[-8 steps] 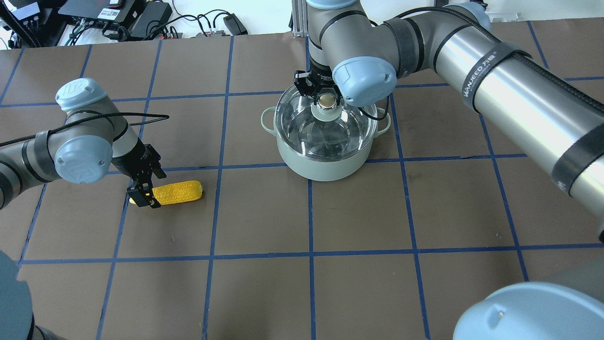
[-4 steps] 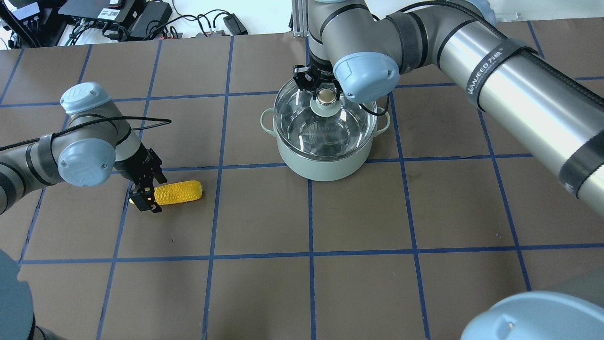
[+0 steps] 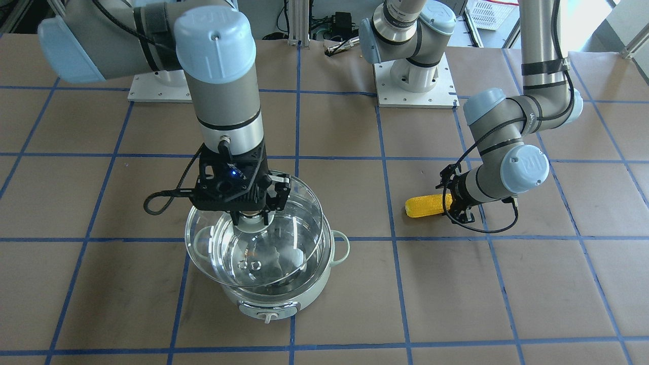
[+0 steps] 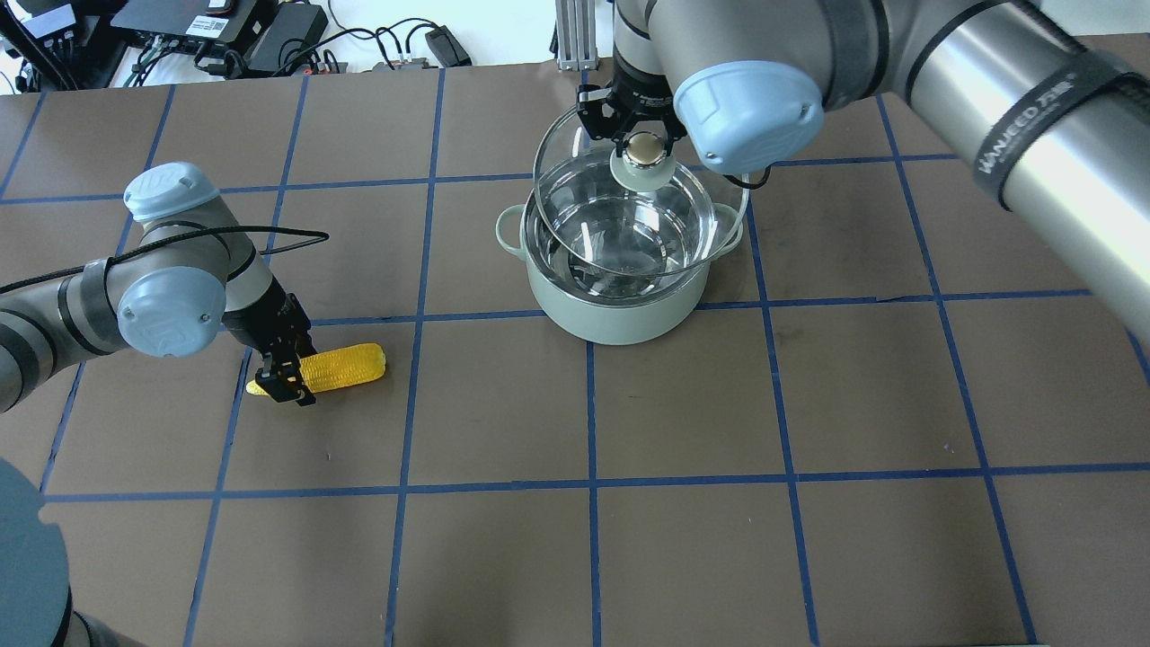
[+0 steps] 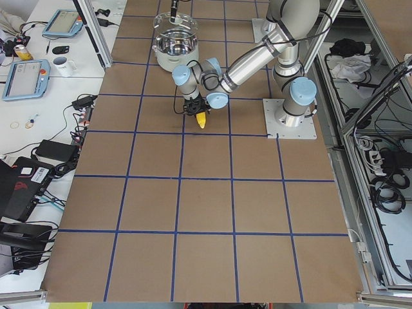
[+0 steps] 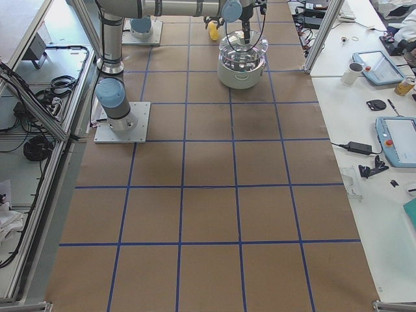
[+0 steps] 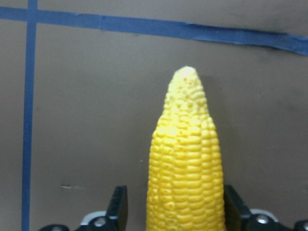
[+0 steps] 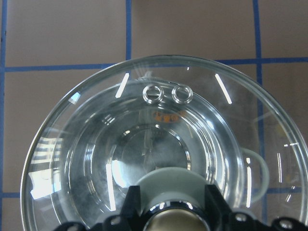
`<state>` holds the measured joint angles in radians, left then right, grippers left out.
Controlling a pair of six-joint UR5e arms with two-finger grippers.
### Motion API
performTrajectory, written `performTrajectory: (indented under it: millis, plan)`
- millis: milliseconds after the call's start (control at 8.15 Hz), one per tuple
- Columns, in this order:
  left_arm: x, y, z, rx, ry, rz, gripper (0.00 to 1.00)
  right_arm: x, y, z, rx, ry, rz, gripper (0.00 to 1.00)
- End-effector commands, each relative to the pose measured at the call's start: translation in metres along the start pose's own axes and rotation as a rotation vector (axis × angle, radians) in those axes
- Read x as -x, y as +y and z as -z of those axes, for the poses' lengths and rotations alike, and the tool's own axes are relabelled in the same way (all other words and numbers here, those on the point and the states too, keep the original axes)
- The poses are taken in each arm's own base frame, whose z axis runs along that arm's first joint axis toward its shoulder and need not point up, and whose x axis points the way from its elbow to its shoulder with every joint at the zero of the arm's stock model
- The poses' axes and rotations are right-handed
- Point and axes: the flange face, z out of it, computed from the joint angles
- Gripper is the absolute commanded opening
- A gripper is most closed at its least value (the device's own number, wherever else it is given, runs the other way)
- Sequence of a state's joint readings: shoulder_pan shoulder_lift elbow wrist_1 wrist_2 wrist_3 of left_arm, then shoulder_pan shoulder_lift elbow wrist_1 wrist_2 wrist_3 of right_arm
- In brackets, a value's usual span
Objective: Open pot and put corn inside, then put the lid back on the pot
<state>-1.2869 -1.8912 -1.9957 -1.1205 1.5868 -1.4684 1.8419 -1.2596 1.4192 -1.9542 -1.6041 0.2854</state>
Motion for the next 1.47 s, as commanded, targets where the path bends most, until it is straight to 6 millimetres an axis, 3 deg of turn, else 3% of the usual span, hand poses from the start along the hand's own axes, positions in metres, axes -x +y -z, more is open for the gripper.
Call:
performTrajectory:
  millis: [0, 123, 245, 368, 491, 613, 859, 1350]
  plan:
    - [-0.004, 0.009, -0.013, -0.008, -0.023, 0.003, 0.37, -0.090, 0.017, 0.077, 0.080, 0.034, 0.057, 0.48]
    - [-0.003, 0.011, -0.013, -0.009, -0.022, 0.000, 0.28, -0.123, 0.033, 0.093, 0.124, 0.042, 0.083, 0.48]
    - [-0.003, 0.011, -0.007, -0.010, -0.009, 0.000, 0.14, -0.147, 0.049, 0.103, 0.128, 0.045, 0.093, 0.48]
    - [-0.001, 0.012, 0.000, -0.010, 0.006, -0.007, 0.08, -0.165, 0.063, 0.110, 0.158, 0.051, 0.069, 0.50]
    - [-0.002, 0.015, 0.006, -0.015, 0.015, -0.017, 0.00, -0.177, 0.073, 0.115, 0.193, 0.054, 0.046, 0.48]
    - [-0.007, 0.027, 0.025, -0.022, 0.047, -0.042, 0.00, -0.179, 0.074, 0.113, 0.205, 0.051, 0.041, 0.47]
    - [-0.010, 0.080, 0.072, -0.033, 0.071, -0.137, 0.00, -0.179, 0.074, 0.115, 0.199, 0.051, 0.042, 0.44]
    - [-0.018, 0.147, 0.207, -0.057, 0.162, -0.257, 0.00, -0.179, 0.073, 0.115, 0.197, 0.051, 0.062, 0.38]
